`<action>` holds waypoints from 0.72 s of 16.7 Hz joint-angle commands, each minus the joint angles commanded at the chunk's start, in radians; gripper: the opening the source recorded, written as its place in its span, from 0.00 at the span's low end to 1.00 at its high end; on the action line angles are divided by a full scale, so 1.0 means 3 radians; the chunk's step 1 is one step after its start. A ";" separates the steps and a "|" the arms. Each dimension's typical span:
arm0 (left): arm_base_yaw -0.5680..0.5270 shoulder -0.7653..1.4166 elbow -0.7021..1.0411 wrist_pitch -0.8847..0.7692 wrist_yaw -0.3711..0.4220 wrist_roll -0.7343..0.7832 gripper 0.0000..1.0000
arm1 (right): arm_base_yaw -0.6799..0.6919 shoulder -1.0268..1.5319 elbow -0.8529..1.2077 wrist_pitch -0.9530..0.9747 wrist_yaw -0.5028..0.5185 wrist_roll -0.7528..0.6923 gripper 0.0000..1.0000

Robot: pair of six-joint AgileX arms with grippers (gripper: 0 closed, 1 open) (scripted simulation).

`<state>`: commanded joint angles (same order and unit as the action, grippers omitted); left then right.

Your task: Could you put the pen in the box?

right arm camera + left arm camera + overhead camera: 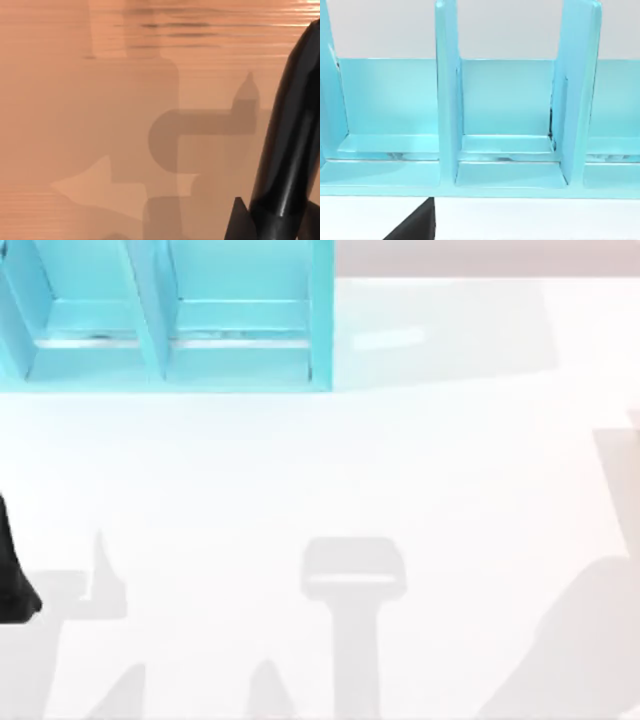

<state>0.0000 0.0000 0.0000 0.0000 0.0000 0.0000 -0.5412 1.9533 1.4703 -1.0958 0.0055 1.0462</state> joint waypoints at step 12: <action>0.0000 0.0000 0.0000 0.0000 0.0000 0.0000 1.00 | 0.0000 0.0000 0.0000 0.0000 0.0000 0.0000 0.68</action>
<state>0.0000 0.0000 0.0000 0.0000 0.0000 0.0000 -0.5412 1.9533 1.4703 -1.0958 0.0055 1.0462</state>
